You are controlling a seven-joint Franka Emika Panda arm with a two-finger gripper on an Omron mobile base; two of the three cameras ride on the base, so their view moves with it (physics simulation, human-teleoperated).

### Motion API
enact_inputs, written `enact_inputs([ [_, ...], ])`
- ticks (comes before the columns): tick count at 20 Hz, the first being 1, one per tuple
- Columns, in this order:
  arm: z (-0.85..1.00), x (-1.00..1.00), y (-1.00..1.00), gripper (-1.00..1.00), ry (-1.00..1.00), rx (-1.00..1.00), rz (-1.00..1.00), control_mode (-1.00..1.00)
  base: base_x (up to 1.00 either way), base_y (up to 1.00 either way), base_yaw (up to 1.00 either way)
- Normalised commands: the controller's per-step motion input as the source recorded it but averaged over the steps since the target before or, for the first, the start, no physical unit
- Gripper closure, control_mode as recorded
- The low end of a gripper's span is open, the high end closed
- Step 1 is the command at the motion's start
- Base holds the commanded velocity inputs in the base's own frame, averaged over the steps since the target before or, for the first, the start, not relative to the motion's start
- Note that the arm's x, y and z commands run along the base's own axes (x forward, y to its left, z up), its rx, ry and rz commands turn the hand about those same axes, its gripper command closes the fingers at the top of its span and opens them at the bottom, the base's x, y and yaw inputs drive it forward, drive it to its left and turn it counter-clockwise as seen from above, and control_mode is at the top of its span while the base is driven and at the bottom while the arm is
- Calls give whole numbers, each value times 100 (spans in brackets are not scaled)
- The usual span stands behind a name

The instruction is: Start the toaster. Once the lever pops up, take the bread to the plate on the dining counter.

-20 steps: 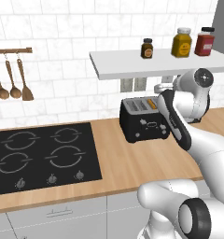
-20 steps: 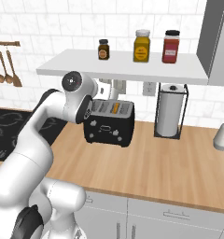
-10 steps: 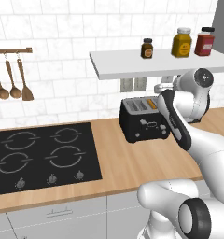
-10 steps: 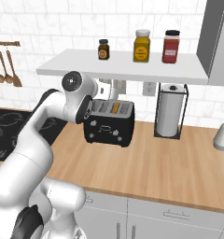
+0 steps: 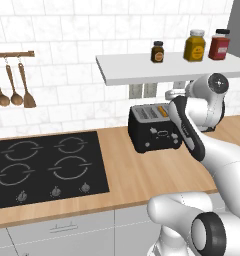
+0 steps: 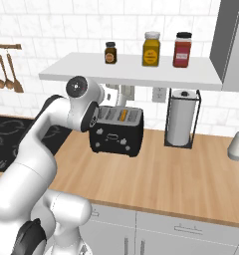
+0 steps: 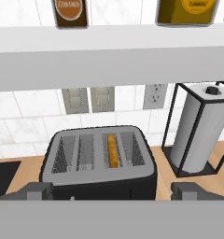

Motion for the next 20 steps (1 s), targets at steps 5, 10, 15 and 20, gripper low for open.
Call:
enact_inputs([
  [5,0,0,0,-100,0,0,0,-100,0,0,0],
  [10,0,0,0,-100,0,0,0,-100,0,0,0],
  [15,0,0,0,-100,0,0,0,-100,0,0,0],
  [20,0,0,0,-100,0,0,0,-100,0,0,0],
])
